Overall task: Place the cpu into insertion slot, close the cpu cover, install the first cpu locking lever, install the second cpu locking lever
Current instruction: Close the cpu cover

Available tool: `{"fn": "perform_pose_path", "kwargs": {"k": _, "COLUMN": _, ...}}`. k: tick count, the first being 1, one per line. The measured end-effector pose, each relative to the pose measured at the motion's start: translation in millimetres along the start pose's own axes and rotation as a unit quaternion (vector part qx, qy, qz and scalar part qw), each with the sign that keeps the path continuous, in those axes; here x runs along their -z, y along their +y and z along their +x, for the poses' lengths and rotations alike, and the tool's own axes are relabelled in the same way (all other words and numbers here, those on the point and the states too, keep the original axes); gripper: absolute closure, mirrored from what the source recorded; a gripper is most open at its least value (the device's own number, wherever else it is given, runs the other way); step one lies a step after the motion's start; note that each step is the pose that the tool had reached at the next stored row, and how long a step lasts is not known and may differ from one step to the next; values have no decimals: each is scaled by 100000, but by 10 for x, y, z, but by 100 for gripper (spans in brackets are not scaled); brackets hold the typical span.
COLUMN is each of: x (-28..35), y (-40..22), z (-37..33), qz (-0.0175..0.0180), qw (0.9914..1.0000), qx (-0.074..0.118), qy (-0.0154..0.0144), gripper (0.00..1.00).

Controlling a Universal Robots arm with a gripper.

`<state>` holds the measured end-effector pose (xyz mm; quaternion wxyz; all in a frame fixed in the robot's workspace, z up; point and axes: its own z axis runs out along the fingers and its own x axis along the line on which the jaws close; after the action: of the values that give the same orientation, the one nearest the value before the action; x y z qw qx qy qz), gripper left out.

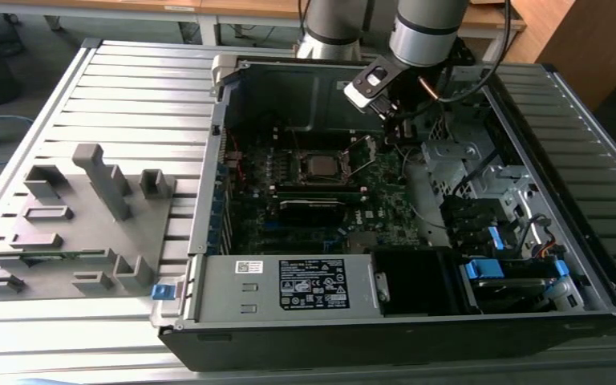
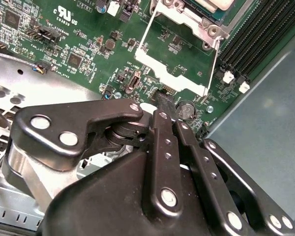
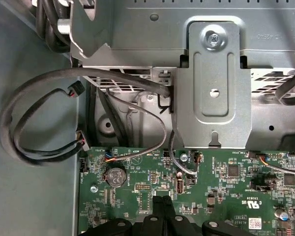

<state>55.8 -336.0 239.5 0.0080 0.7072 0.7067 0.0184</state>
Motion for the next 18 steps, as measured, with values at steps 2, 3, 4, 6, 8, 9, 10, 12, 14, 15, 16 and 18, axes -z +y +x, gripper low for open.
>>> {"fn": "perform_pose_path", "kwargs": {"k": 2, "x": -3, "y": 0, "z": 0, "qz": -4, "qw": 100000, "qx": -1, "qy": 21, "gripper": 90}}
{"fn": "perform_pose_path", "kwargs": {"k": 3, "x": -5, "y": 0, "z": 1, "qz": -7, "qw": 100000, "qx": 6, "qy": 30, "gripper": 90}}
{"fn": "perform_pose_path", "kwargs": {"k": 4, "x": -7, "y": -2, "z": 1, "qz": -7, "qw": 100000, "qx": 4, "qy": 39, "gripper": 90}}
{"fn": "perform_pose_path", "kwargs": {"k": 6, "x": -10, "y": -13, "z": 0, "qz": -6, "qw": 100000, "qx": -2, "qy": 53, "gripper": 90}}
{"fn": "perform_pose_path", "kwargs": {"k": 8, "x": -11, "y": -35, "z": 0, "qz": -6, "qw": 100000, "qx": -4, "qy": 94, "gripper": 90}}
{"fn": "perform_pose_path", "kwargs": {"k": 9, "x": -12, "y": -44, "z": 0, "qz": -7, "qw": 100000, "qx": -1, "qy": 110, "gripper": 90}}
{"fn": "perform_pose_path", "kwargs": {"k": 10, "x": -12, "y": -51, "z": 0, "qz": -5, "qw": 100000, "qx": -3, "qy": 111, "gripper": 90}}
{"fn": "perform_pose_path", "kwargs": {"k": 12, "x": -11, "y": -52, "z": 0, "qz": -5, "qw": 100000, "qx": 4, "qy": 111, "gripper": 90}}
{"fn": "perform_pose_path", "kwargs": {"k": 14, "x": -12, "y": -54, "z": 0, "qz": -6, "qw": 100000, "qx": -5, "qy": 114, "gripper": 90}}
{"fn": "perform_pose_path", "kwargs": {"k": 15, "x": -12, "y": -54, "z": 0, "qz": -6, "qw": 100000, "qx": -2, "qy": 112, "gripper": 90}}
{"fn": "perform_pose_path", "kwargs": {"k": 16, "x": -12, "y": -55, "z": 0, "qz": 64, "qw": 100000, "qx": 0, "qy": 115, "gripper": 90}}
{"fn": "perform_pose_path", "kwargs": {"k": 18, "x": -12, "y": -55, "z": 0, "qz": 300, "qw": 99999, "qx": -10, "qy": 107, "gripper": 90}}
